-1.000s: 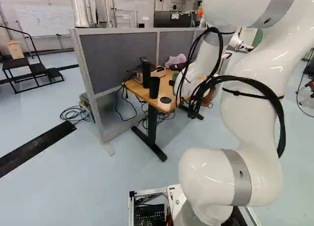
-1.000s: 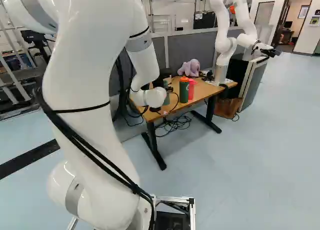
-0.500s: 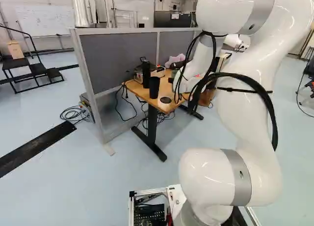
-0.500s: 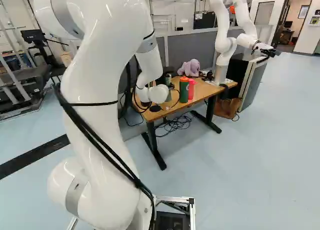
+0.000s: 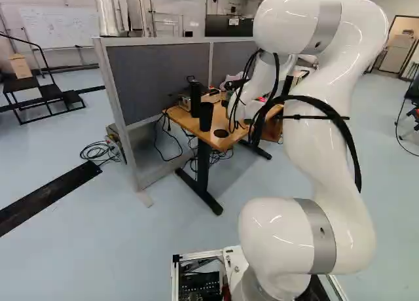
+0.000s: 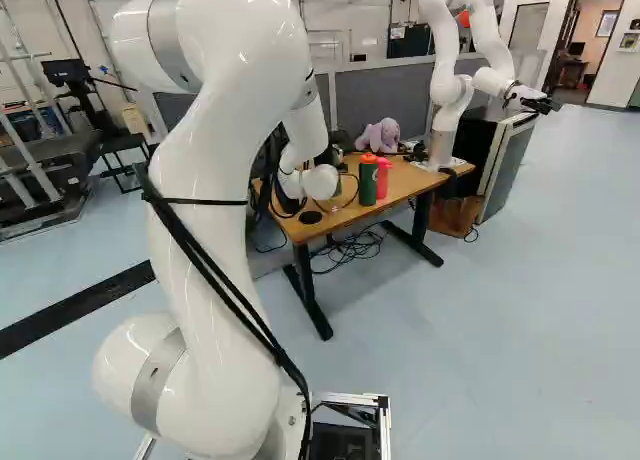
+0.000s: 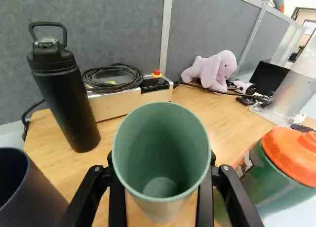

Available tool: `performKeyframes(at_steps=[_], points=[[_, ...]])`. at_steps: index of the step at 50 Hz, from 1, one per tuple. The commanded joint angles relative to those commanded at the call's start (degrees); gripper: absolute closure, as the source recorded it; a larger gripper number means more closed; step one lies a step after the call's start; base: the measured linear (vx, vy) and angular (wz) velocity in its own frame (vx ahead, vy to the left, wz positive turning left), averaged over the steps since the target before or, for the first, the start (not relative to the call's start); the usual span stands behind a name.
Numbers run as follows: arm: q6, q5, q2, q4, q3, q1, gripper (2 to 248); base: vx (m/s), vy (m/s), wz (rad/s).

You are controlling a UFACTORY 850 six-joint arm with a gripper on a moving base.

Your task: Place the green cup on the table

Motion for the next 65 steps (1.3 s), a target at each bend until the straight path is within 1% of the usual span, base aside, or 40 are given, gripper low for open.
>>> performKeyframes(at_steps=[4, 11, 45, 46, 50, 51, 55, 56, 61, 62, 65], points=[[2.16, 0.00, -0.86, 0.00, -1.14, 0.28, 127, 0.000, 0.000, 0.000], [3.34, 0.00, -2.06, 0.00, -2.60, 0.76, 127, 0.000, 0.000, 0.000], [3.61, 0.00, -6.38, 0.00, -4.04, 0.99, 127, 0.000, 0.000, 0.000], [3.61, 0.00, -6.43, 0.00, -4.05, 0.99, 119, 0.000, 0.000, 0.000], [3.61, 0.00, -6.53, 0.00, -4.08, 0.99, 119, 0.000, 0.000, 0.000], [3.61, 0.00, -6.54, 0.00, -4.08, 0.99, 88, 0.000, 0.000, 0.000], [3.61, 0.00, -6.58, 0.00, -4.09, 0.99, 88, 0.000, 0.000, 0.000], [3.61, 0.00, -6.58, 0.00, -4.09, 0.99, 54, 0.000, 0.000, 0.000], [3.61, 0.00, -6.58, 0.00, -4.09, 0.99, 54, 0.000, 0.000, 0.000], [3.61, 0.00, -6.58, 0.00, -4.09, 0.99, 19, 0.000, 0.000, 0.000], [3.61, 0.00, -6.58, 0.00, -4.09, 0.99, 19, 0.000, 0.000, 0.000]])
